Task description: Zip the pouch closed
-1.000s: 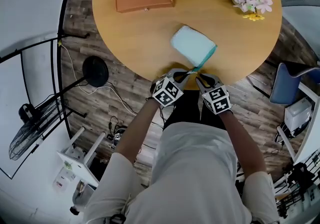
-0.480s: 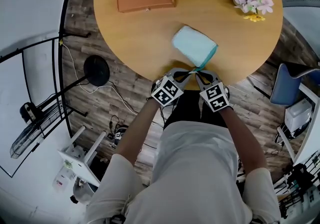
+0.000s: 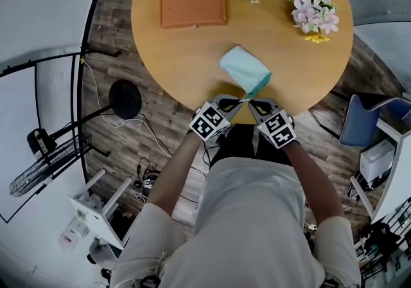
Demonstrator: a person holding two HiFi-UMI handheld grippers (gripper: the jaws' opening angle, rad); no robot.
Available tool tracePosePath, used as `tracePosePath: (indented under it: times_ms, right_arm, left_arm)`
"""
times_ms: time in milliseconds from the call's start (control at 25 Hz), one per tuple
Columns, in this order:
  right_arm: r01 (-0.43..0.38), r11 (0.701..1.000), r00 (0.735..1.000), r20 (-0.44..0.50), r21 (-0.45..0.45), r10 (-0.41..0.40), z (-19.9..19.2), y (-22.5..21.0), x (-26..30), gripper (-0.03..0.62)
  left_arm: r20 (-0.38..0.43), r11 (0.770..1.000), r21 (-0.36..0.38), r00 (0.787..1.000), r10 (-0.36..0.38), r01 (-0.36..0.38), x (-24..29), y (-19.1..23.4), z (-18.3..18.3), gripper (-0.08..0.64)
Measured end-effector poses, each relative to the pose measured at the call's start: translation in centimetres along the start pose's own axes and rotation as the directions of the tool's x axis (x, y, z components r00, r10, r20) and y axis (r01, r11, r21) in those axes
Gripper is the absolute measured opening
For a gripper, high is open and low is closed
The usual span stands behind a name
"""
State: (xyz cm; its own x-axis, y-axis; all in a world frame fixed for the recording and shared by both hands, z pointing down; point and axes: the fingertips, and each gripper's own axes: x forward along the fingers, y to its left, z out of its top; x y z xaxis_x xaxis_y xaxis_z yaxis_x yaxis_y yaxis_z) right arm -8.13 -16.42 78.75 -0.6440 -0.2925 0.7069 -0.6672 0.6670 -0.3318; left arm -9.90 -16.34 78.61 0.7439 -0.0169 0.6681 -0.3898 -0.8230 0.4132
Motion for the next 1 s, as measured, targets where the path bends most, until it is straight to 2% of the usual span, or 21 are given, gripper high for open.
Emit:
tracePosePath:
  times_ms: [360, 600, 840, 1000]
  right_arm:
    - [-0.084, 0.992, 0.996, -0.001, -0.095, 0.085, 4.1, 1.4, -3.5, 0.005]
    - [-0.166, 0.986, 0.986, 0.010, -0.009, 0.166, 5.8, 2.2, -4.9, 0.005]
    - [-0.186, 0.979, 0.982, -0.002, 0.088, 0.187, 4.9, 1.4, -5.9, 0.003]
    - [-0.214, 0.976, 0.976, -0.019, 0.042, 0.215, 4.5, 1.5, -6.8, 0.003]
  left_arm:
    - [0.008, 0.997, -0.060, 0.999, 0.047, -0.046, -4.0, -1.8, 3.6, 0.020]
    - [-0.018, 0.993, -0.086, 0.996, 0.084, -0.086, -6.1, -2.5, 5.0, 0.020]
    - [-0.064, 0.992, -0.085, 0.994, 0.090, -0.095, -7.0, -3.4, 4.8, 0.018]
    - [-0.066, 0.991, -0.094, 0.994, 0.092, -0.098, -7.4, -3.8, 4.6, 0.018]
